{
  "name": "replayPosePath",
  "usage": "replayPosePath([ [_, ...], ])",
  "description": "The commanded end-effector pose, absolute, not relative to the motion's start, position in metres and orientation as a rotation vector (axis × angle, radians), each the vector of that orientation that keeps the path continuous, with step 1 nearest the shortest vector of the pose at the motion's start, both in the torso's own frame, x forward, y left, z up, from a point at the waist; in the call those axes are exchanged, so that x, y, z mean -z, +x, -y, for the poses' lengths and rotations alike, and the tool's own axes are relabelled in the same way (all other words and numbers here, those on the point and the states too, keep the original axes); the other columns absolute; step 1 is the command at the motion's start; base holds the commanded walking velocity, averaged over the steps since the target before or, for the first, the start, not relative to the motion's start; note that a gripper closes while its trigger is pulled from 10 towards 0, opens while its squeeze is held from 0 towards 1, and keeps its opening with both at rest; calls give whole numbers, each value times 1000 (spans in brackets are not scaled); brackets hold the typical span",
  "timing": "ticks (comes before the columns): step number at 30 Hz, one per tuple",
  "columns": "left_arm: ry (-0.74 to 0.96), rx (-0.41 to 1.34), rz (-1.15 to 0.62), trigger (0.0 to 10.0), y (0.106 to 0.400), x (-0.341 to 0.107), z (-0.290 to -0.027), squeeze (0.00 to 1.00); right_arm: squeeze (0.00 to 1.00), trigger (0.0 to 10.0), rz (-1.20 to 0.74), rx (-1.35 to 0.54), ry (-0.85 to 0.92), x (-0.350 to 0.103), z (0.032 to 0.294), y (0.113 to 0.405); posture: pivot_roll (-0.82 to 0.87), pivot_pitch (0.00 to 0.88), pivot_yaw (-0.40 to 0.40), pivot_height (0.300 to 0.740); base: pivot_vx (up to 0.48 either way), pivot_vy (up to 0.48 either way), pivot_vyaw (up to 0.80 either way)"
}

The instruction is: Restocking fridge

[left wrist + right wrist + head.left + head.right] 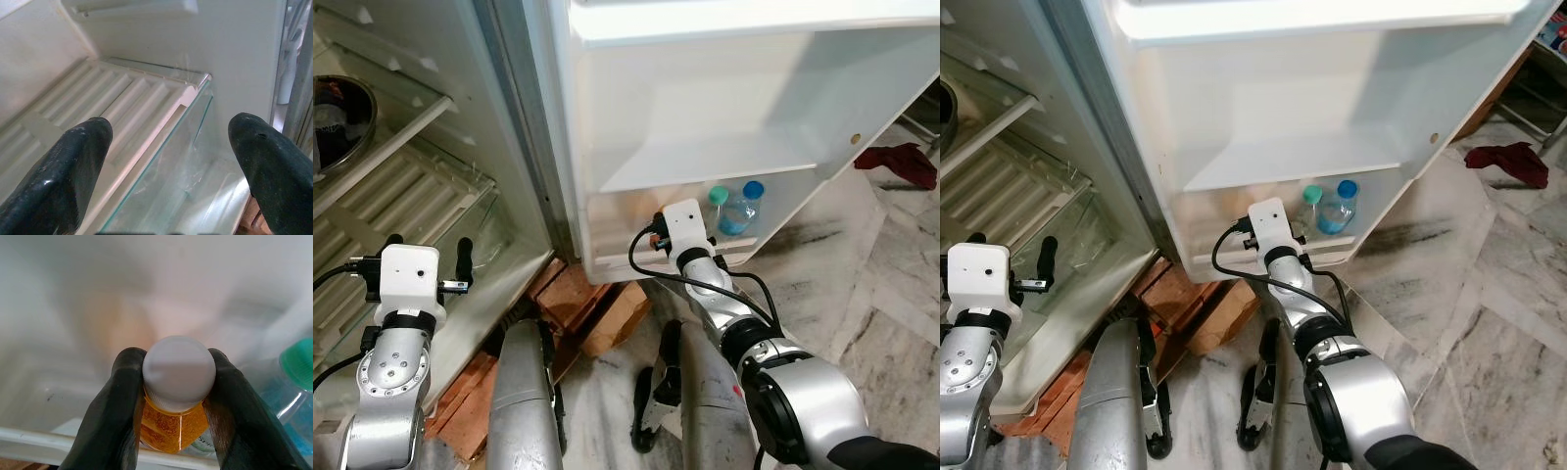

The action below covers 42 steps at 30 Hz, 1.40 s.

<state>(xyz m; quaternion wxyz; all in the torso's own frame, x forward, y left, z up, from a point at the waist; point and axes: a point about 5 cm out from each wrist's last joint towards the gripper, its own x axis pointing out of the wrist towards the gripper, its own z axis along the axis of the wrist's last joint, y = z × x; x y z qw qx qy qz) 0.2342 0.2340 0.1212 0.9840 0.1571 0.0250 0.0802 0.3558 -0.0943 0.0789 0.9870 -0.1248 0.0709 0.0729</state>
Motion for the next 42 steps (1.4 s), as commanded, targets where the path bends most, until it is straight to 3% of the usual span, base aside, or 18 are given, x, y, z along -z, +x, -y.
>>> replayPosePath([
  [1,325,-153,-82,10000,233,-115,-235,0,0,10000,-259,-77,-252,-63,113,351,175,263,-61,580,0,0,0],
  [11,328,-146,-85,10000,236,-114,-234,0,0,10000,-344,-58,-215,-56,122,350,176,252,-62,580,0,0,0],
  [12,328,-145,-85,10000,236,-114,-234,0,165,10000,-353,-60,-214,-55,122,349,176,251,-62,580,0,0,0],
  [13,329,-144,-85,10000,236,-114,-234,0,1000,10000,-365,-62,-205,-53,122,349,177,249,-62,580,0,0,0],
  [30,328,-148,-68,10000,246,-114,-234,0,1000,10000,-275,-83,-194,-78,137,364,163,206,-72,580,0,0,0],
  [42,319,-169,-47,10000,254,-114,-235,0,1000,10000,-177,-194,-160,-98,126,373,154,169,-87,580,0,0,0],
])
